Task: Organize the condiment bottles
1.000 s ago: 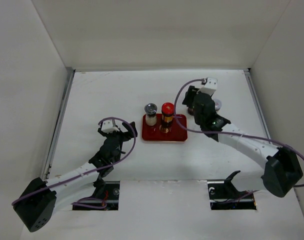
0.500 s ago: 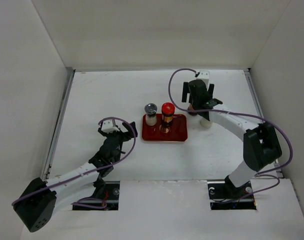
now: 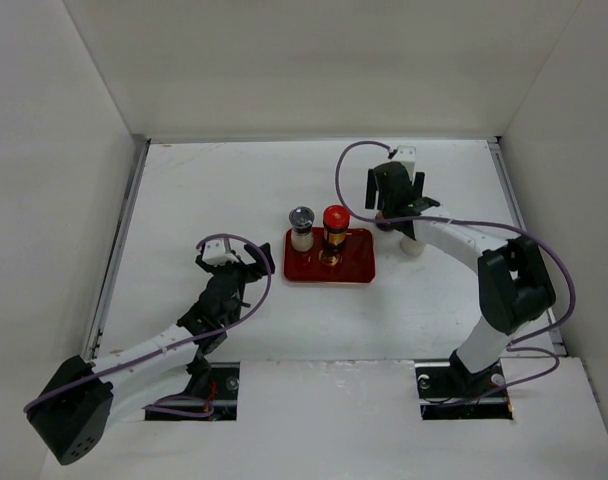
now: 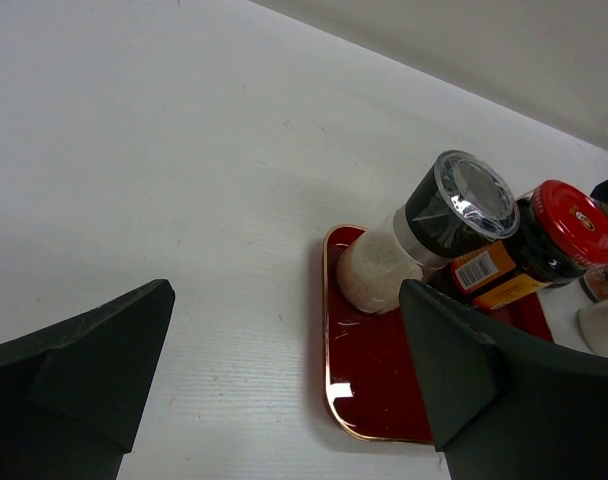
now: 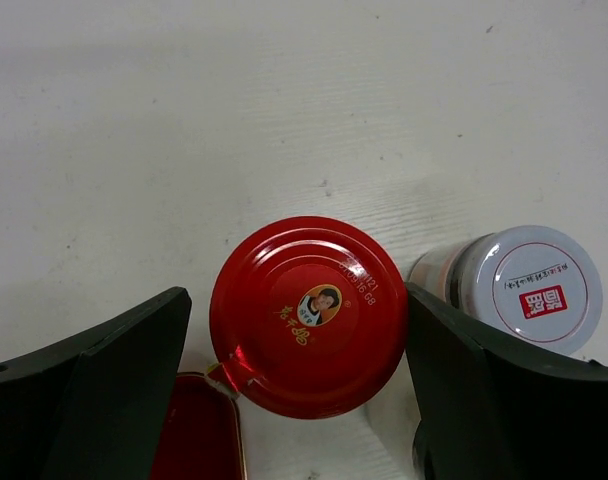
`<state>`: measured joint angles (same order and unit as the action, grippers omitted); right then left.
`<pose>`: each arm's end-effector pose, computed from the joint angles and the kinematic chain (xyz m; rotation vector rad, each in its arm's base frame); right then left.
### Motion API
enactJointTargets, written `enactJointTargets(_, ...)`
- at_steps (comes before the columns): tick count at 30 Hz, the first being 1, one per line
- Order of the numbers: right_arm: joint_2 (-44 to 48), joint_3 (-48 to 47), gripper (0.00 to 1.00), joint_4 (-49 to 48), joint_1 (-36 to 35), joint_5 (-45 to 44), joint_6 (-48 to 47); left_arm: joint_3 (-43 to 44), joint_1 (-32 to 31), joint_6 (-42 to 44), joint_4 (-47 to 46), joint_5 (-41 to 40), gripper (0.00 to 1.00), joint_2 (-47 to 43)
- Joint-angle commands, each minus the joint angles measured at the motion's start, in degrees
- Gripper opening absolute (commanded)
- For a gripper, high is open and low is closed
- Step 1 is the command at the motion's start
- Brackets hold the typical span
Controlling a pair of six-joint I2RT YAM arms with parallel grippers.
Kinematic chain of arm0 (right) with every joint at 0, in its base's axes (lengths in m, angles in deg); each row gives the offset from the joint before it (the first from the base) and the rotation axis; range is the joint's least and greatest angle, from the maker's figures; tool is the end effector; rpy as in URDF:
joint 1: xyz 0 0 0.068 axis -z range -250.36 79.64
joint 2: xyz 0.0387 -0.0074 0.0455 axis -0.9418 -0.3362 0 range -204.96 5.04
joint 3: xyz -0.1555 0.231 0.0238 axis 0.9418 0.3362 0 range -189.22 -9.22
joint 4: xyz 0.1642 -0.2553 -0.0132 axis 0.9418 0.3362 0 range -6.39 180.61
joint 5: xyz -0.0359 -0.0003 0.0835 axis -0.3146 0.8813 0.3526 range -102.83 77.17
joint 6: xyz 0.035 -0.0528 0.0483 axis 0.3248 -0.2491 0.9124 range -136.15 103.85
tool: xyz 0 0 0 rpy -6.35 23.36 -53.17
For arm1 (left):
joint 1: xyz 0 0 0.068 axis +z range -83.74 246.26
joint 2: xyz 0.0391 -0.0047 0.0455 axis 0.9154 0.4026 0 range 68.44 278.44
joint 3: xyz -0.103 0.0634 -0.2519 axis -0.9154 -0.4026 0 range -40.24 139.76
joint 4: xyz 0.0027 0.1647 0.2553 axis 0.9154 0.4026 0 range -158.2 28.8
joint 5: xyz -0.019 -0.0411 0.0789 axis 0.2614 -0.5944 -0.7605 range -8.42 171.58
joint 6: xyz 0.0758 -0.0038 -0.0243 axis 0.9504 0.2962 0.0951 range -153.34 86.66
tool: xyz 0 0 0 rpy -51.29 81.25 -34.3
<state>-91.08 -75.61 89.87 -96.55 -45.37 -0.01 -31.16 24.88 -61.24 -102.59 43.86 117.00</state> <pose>0.4083 0.1598 0.2138 0.1254 2.0905 -0.1825 0.2006 -0.1209 0.1672 -0.3049 1.6261 -0.3776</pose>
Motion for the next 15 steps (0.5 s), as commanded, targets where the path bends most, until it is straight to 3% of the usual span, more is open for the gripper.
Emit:
enactJointTargets(1,-1.09,-1.29,0.88,-2.39,0.66,0.72,0.82,-0.2,-0.23,-0.66,-2.96,0.36,1.0,-0.48)
enactJointTargets(4,-0.83,-0.94,0.74,-3.18,1.1,0.89,1.26,-0.12,0.65,-0.66,-2.96,0.45,1.0,-0.22)
enactJointTargets(8,2.15,0.55,0.63,-5.2,0.84,0.63,1.09,0.06,0.21,-0.66,-2.96,0.19,1.0,0.05)
enactJointTargets(15,12.52,3.98,0.61,-7.32,-2.23,0.28,0.12,0.06,0.12,-0.75,-2.96,0.18,1.0,0.05)
